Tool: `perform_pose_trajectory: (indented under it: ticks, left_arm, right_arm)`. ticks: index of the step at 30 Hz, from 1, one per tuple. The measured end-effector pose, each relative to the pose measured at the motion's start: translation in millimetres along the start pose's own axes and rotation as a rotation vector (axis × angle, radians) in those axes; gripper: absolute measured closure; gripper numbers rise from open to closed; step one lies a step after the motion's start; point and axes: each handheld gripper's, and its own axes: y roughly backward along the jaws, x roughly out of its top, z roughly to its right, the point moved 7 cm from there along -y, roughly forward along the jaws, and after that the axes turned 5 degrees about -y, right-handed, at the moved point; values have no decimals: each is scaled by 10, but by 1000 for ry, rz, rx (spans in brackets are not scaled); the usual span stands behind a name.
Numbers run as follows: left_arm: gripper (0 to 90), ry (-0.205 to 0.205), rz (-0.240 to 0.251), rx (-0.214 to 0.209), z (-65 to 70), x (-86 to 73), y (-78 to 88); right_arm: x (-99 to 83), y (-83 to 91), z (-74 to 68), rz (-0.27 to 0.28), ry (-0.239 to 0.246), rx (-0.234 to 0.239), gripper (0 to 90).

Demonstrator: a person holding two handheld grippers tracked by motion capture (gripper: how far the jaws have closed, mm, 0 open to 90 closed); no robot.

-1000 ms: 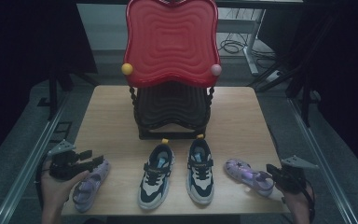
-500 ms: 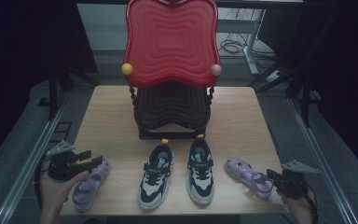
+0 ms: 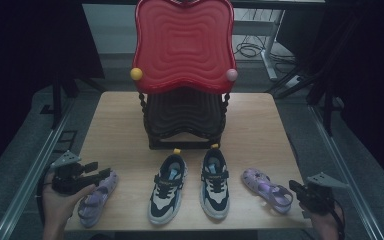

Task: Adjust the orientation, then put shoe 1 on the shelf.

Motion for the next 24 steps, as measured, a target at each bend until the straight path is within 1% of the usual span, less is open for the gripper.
perform_pose_trajectory:
  ticks: [2, 4, 5, 7, 9, 10, 13, 14, 19, 24]
  left_arm:
    - [412, -2, 8, -2, 14, -8, 41]
    - [413, -6, 8, 5, 12, -38, 85]
    - [413, -4, 8, 12, 4, -58, 107]
    - [414, 1, 6, 24, -9, -106, 157]
    - [414, 0, 6, 25, 0, -150, 212]
    - [413, -1, 5, 23, 3, -169, 239]
    - [413, 0, 3, 30, -6, -209, 307]
    - [413, 2, 5, 34, -11, -212, 318]
    - [413, -7, 3, 25, 33, -235, 277]
    - [413, 8, 1, 24, 47, -307, 254]
  right_arm:
    - [10, 13, -21, 11, -1, 18, 874]
    - [29, 22, -50, 20, 11, 32, 865]
    - [43, 29, -70, 25, 18, 47, 851]
    - [79, 49, -112, 39, 34, 74, 813]
    - [114, 73, -157, 50, 56, 99, 742]
    - [123, 78, -170, 51, 65, 104, 714]
    - [148, 84, -221, 51, 77, 139, 670]
    - [148, 80, -232, 47, 74, 149, 658]
    - [115, 37, -271, 32, 75, 168, 622]
    - [117, 62, -290, 41, 82, 172, 612]
